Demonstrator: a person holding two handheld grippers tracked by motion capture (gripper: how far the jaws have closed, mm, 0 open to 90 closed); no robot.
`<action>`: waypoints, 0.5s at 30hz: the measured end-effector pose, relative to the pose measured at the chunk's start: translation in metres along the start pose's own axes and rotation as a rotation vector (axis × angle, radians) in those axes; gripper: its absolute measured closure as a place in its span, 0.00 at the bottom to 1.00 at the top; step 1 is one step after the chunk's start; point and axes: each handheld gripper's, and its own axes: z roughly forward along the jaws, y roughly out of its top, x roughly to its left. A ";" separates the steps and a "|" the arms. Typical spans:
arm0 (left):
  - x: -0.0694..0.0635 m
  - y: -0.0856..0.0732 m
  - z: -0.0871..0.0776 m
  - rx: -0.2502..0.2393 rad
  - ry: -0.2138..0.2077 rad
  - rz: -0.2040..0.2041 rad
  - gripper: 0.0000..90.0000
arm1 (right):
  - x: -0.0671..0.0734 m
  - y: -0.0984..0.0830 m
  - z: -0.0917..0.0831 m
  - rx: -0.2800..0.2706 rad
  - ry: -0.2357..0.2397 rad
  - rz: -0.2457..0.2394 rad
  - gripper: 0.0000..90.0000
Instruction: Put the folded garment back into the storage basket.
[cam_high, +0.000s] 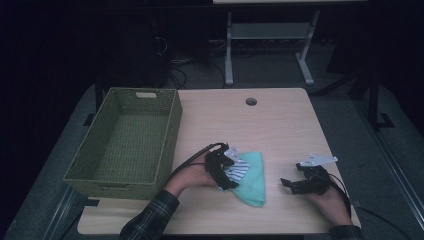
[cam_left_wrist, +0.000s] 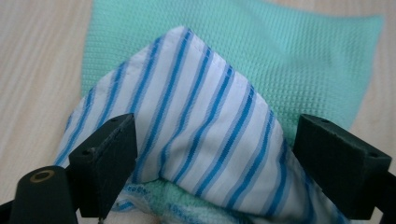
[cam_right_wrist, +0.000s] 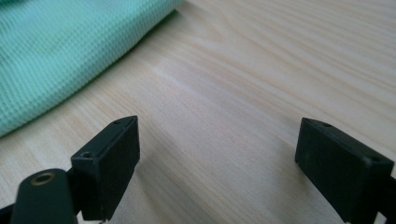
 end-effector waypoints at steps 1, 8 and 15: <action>-0.001 0.000 0.002 0.007 0.005 0.008 0.15 | 0.001 0.000 0.000 0.003 -0.004 -0.007 0.15; -0.004 0.001 0.009 0.026 0.008 0.013 0.14 | 0.001 0.000 0.003 -0.006 -0.013 -0.023 0.12; -0.002 -0.001 0.011 0.025 -0.009 -0.021 0.14 | 0.001 0.000 0.003 -0.004 -0.016 -0.021 0.12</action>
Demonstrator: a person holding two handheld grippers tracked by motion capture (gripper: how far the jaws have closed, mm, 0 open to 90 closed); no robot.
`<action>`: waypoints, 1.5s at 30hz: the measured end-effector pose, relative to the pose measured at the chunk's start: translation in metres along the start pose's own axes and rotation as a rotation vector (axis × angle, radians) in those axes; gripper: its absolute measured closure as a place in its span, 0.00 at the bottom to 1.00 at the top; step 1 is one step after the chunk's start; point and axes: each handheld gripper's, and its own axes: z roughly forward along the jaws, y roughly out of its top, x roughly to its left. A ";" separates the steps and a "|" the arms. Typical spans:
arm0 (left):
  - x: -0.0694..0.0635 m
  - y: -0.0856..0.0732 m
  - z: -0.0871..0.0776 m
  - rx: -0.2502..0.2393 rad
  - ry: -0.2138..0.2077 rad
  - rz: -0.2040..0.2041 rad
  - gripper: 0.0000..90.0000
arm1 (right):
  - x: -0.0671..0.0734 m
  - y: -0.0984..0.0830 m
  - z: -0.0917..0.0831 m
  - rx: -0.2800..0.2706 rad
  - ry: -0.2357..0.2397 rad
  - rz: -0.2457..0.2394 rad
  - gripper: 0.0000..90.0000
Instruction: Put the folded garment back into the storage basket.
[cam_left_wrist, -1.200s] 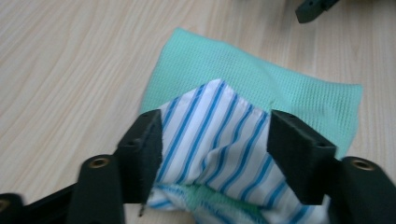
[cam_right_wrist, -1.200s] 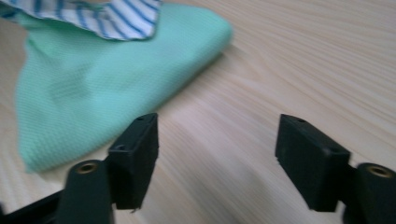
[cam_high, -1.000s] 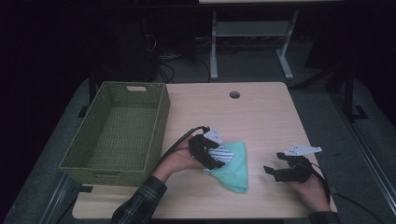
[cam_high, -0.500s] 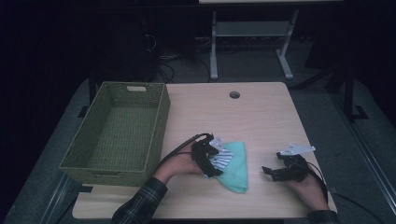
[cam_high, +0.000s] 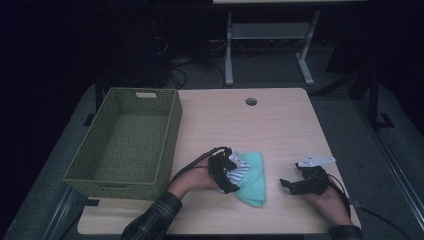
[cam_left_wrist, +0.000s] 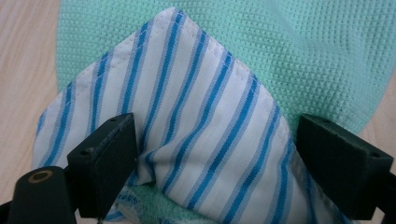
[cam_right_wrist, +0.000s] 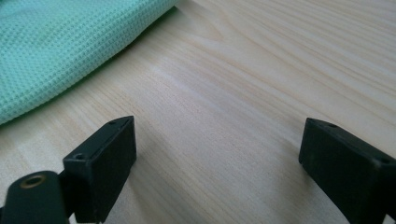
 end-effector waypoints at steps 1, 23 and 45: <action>0.000 0.000 0.000 0.001 -0.001 -0.002 0.14 | 0.000 0.000 0.000 0.001 -0.003 0.002 0.12; 0.005 -0.007 -0.010 -0.038 0.029 -0.017 0.73 | 0.001 0.000 0.000 -0.001 -0.011 0.011 0.12; 0.008 -0.007 -0.023 -0.072 0.016 -0.119 0.75 | 0.001 0.000 0.000 0.002 -0.010 0.017 0.12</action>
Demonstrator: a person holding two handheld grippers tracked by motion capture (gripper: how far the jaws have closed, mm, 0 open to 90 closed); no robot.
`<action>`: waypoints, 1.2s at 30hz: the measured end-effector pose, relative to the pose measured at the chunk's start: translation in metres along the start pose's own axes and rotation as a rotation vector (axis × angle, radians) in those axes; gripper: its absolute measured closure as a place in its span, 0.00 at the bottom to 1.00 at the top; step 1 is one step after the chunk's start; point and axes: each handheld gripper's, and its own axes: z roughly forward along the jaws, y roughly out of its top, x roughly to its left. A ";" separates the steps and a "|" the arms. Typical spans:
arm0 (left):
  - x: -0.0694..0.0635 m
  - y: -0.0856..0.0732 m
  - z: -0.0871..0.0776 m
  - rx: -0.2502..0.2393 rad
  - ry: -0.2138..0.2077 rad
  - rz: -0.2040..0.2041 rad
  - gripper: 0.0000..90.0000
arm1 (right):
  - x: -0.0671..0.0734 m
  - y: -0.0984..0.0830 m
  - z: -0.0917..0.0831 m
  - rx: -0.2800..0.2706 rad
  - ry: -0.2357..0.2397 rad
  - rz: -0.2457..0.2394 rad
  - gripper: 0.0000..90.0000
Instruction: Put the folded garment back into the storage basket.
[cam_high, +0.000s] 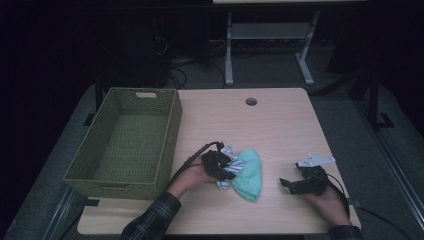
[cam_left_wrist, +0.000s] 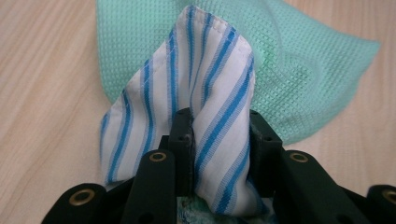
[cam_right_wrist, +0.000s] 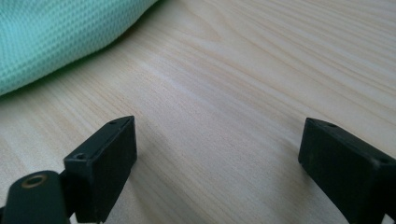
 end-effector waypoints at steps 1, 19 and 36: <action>0.001 0.000 -0.003 -0.004 -0.001 -0.008 0.75 | 0.000 0.000 0.000 -0.001 0.000 0.000 0.12; 0.000 0.010 -0.041 -0.065 0.012 -0.061 0.75 | 0.000 0.000 0.000 -0.001 0.001 0.000 0.12; 0.003 0.015 -0.081 -0.091 0.047 -0.079 0.75 | 0.000 0.000 0.000 -0.001 0.001 -0.001 0.12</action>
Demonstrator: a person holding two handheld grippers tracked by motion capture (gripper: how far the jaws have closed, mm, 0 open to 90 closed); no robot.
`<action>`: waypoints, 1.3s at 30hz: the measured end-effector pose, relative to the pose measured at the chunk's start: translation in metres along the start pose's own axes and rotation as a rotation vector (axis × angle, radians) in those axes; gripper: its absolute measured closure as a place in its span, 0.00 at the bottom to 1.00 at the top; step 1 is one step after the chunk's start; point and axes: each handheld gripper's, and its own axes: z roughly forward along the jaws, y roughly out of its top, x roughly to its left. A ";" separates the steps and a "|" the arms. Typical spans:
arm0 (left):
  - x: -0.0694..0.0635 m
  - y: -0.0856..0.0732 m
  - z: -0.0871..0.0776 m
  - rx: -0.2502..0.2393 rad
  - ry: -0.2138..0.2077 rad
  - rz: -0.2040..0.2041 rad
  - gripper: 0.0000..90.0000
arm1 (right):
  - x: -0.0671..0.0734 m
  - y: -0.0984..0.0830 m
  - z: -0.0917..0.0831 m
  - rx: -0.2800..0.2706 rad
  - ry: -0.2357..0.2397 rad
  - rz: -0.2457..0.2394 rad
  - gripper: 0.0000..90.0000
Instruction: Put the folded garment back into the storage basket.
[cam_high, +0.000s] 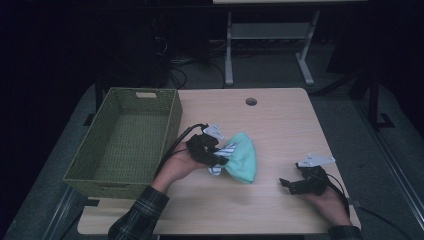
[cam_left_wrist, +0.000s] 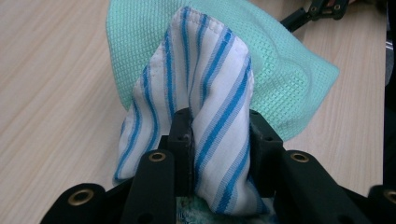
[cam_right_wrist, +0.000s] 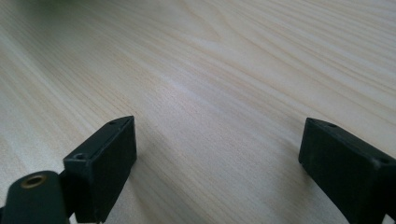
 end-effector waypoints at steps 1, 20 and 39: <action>0.000 0.001 -0.002 -0.006 0.003 -0.009 0.75 | 0.000 0.000 0.000 0.000 0.000 0.000 0.12; 0.012 0.001 -0.049 -0.016 0.064 -0.038 0.74 | 0.000 0.000 0.000 0.000 0.000 0.000 0.12; 0.028 -0.017 -0.089 -0.029 0.149 -0.091 0.74 | 0.000 0.000 0.000 0.000 0.000 0.001 0.12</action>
